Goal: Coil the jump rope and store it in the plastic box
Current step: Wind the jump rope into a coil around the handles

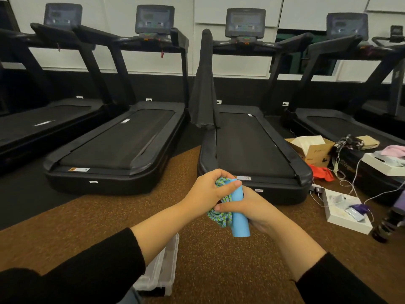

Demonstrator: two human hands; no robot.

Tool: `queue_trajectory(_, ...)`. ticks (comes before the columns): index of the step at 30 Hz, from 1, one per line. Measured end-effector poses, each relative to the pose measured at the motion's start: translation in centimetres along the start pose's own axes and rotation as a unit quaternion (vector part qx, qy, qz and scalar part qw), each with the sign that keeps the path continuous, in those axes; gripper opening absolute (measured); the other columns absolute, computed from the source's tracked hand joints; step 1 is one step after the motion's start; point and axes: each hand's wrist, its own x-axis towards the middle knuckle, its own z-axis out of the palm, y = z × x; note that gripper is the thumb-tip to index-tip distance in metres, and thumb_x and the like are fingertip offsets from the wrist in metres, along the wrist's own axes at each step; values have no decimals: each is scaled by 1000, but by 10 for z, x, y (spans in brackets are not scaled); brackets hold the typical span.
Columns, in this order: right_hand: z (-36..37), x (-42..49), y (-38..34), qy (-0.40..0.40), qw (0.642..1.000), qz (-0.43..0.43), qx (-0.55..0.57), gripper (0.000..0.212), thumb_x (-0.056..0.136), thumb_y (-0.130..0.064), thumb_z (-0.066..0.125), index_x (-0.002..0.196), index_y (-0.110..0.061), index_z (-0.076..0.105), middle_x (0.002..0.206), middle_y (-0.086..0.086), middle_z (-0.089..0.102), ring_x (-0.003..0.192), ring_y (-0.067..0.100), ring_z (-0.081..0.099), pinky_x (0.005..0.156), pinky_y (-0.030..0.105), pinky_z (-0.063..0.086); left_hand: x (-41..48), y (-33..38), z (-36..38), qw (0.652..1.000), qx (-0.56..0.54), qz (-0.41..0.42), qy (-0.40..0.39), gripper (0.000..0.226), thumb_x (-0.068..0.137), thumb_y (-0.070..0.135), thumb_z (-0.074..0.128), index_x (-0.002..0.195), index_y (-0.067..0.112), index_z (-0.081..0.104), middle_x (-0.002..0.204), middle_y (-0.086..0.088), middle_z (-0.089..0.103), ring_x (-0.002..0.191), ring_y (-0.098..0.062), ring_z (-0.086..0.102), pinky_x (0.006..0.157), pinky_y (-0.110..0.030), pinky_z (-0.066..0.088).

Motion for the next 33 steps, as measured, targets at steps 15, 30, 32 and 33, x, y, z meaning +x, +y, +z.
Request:
queue_trajectory(15,24,23,69,145,973,42,-172,27,57,-17,69,83,-12,63,84,13,71,83,29,69,78,47,54,-22,-75,23,995,13,-86,39,8,89,40,56,81,40,57,97,9,64,93,-2,58,77,-11,39)
queue_trajectory(30,35,57,121,132,960,90,-230,21,57,-20,73,71,-18,57,72,2,63,69,18,60,67,36,50,-28,-137,26,978,7,-204,36,35,96,44,43,73,21,55,75,7,57,78,-11,53,70,-26,34)
queue_trajectory(32,36,63,124,135,960,84,-230,19,61,-17,74,70,-18,57,71,1,63,69,18,60,65,31,47,-24,-147,24,975,-19,-220,28,44,96,49,39,79,14,61,79,0,63,83,-20,59,78,-34,43)
queue_trajectory(33,37,67,127,138,961,82,-226,19,62,-16,74,71,-19,57,70,-1,62,68,16,59,62,28,46,-23,-151,23,973,-34,-227,27,49,95,50,37,88,9,64,88,-6,67,91,-23,62,87,-37,47)
